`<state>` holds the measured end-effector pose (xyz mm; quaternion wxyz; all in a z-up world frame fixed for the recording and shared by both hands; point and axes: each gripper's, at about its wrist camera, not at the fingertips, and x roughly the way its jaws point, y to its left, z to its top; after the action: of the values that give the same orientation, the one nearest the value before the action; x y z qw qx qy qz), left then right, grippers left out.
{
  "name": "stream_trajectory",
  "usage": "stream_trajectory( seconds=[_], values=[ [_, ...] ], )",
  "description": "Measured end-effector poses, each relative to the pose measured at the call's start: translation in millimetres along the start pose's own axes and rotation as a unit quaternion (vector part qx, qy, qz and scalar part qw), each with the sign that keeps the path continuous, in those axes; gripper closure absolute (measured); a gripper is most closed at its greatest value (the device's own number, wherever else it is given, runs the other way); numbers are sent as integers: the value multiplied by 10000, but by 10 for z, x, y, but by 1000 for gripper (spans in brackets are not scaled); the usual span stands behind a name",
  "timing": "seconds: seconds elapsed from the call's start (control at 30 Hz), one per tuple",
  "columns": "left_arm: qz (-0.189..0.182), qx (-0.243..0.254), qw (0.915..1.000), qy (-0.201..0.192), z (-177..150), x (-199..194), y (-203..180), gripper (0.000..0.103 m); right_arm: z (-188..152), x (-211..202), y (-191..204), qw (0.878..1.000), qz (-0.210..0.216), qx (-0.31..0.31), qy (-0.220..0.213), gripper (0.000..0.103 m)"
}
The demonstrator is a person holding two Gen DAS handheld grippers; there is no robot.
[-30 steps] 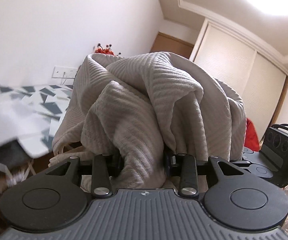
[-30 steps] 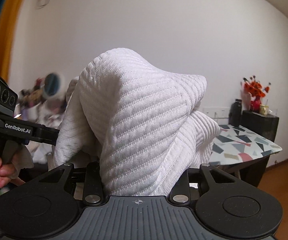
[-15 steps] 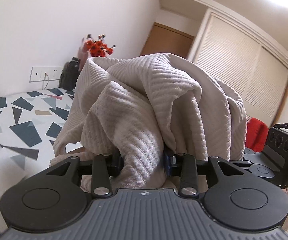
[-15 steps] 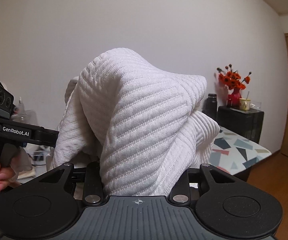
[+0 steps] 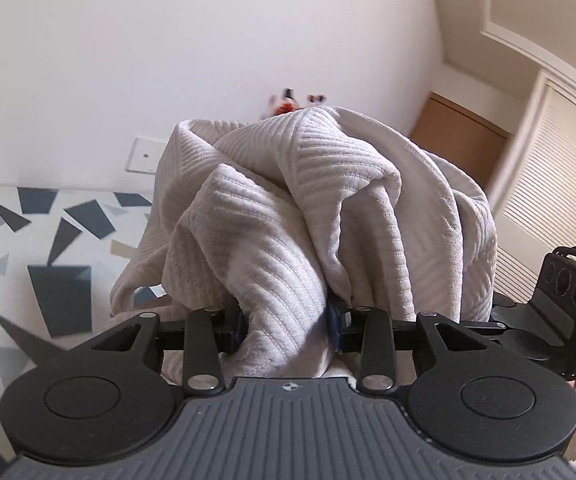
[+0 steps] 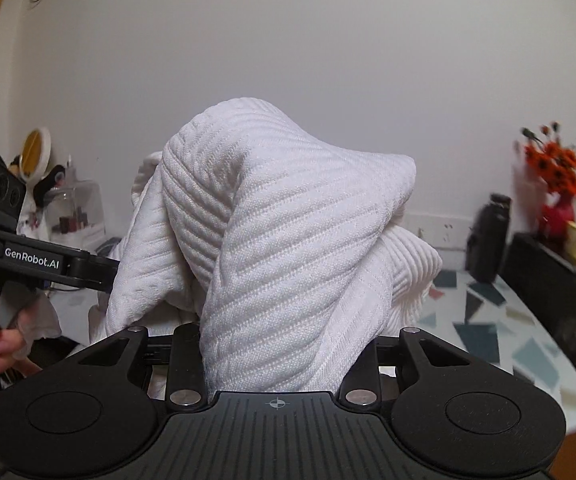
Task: Fold clothes
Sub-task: 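Carry the held white garment with both grippers toward the patterned bed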
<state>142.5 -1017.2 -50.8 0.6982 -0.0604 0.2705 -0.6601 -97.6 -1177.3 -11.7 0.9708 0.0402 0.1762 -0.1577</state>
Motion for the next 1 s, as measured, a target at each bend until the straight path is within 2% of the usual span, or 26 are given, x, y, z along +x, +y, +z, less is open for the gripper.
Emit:
stream_trajectory(
  seconds=[0.23,0.4,0.7,0.9,1.0],
  values=[
    [388,-129,9989,-238,343,782,357,66,315,780,-723,9993,323,-160,88,71],
    [610,-285,9977,-64,452,1272,641,66,368,1363,-1152,9981,494,-153,335,71],
    [1190,-275,9915,448,260,1960,981,66,-57,2266,-1556,9939,687,135,851,71],
    [1685,-305,9810,914,46,2444,1044,66,-431,2703,-1760,9876,813,83,1337,71],
    [1903,-270,9771,916,-45,2670,1030,66,-576,2859,-1918,9837,902,158,1546,71]
  ],
)
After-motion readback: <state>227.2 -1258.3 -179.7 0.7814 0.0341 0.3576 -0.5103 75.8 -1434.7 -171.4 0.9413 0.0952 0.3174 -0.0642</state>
